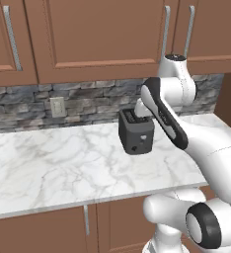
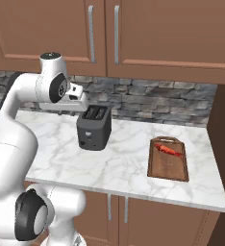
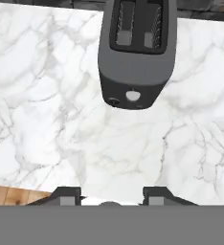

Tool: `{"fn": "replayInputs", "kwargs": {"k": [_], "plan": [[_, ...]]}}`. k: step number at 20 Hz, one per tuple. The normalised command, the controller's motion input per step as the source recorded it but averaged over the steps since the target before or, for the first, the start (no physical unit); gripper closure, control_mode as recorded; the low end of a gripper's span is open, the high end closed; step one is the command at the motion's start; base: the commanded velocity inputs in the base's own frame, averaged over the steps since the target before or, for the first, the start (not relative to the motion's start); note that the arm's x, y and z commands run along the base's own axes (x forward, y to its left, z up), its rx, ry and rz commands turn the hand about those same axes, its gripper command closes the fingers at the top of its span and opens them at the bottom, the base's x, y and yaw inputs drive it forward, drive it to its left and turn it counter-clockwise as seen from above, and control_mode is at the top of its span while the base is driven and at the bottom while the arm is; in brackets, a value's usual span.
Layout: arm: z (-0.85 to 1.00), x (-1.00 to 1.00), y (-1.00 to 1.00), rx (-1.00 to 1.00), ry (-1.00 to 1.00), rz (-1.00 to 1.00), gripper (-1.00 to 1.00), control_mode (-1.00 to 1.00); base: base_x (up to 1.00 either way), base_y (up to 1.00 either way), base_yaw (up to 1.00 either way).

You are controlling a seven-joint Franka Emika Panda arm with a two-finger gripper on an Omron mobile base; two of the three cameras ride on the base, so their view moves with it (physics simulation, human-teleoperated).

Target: Open the cabinet, retrieve the rolling pin, and place it next to the meat on the cutting board to prepare for tenderizing.

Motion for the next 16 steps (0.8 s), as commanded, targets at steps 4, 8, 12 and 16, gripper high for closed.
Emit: {"fn": "replayInputs", "kwargs": {"k": [4,8,12,16], "plan": [[0.0,-0.33,-0.06,0.02,-0.21,0.0,-1.0,-1.0,0.0,0.0,0.0],[0.27,-0.48,-0.39,0.14,-0.41,-0.04,-1.0,-1.0,0.0,0.0,0.0],[0.71,-0.25,-0.39,0.13,-0.38,-0.07,-1.0,-1.0,0.0,0.0,0.0],[0.98,-0.18,-0.04,0.04,-0.41,-0.04,-1.0,-1.0,0.0,0.0,0.0]]}}
